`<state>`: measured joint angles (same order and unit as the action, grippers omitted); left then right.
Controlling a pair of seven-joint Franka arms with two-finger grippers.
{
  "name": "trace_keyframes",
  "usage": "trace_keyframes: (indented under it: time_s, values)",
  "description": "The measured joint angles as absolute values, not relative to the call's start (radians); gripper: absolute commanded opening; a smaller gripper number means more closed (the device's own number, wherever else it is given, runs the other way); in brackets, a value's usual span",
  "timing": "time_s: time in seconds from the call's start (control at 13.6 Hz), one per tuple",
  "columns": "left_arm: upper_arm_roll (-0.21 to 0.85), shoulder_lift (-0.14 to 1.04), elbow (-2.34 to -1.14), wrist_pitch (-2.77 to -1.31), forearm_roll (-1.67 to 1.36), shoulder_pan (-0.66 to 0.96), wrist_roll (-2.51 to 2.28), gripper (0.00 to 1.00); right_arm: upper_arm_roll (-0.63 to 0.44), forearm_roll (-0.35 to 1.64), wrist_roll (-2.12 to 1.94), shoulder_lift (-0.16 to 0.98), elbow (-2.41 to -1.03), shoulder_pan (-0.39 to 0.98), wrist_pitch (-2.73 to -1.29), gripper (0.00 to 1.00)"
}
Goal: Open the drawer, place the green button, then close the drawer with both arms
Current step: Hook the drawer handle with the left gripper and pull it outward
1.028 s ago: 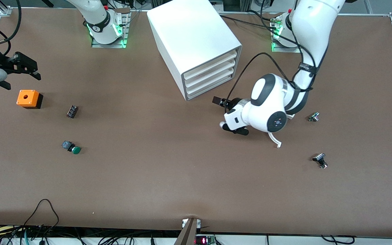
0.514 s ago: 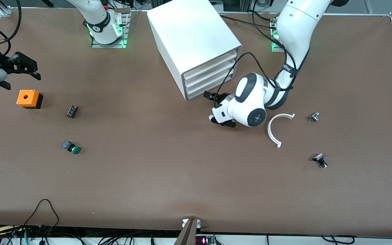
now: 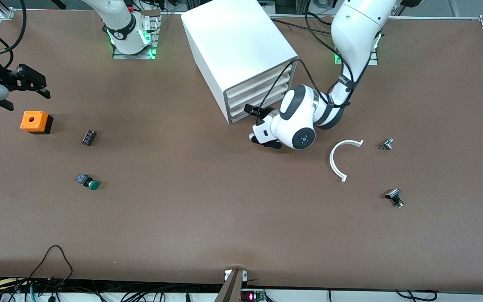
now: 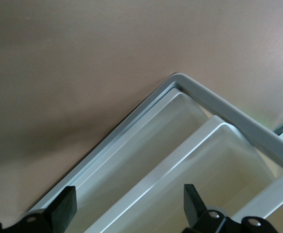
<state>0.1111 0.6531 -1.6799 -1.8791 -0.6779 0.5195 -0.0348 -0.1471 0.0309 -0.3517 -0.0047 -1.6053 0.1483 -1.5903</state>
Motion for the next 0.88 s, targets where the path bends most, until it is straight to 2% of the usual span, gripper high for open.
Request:
trace_keyframes:
  time_s: [0.29,0.44,0.66,0.88]
  values:
    - [0.111,0.672,-1.682,-1.905,-0.689,0.542,-0.036,0.91,-0.147,0.031,-0.352,-0.005,-1.605,0.148,-1.59,1.0]
    - [0.111,0.687,-1.683,-1.908,-0.689,0.543,-0.036,0.84,-0.147,0.031,-0.352,-0.005,-1.605,0.148,-1.59,0.99]
    - [0.111,0.695,-1.68,-1.908,-0.697,0.546,-0.036,0.61,-0.146,0.031,-0.352,-0.005,-1.605,0.148,-1.59,1.0]
    - [0.111,0.691,-1.673,-1.908,-0.71,0.549,-0.036,0.3,-0.146,0.031,-0.352,-0.005,-1.605,0.149,-1.59,1.0]
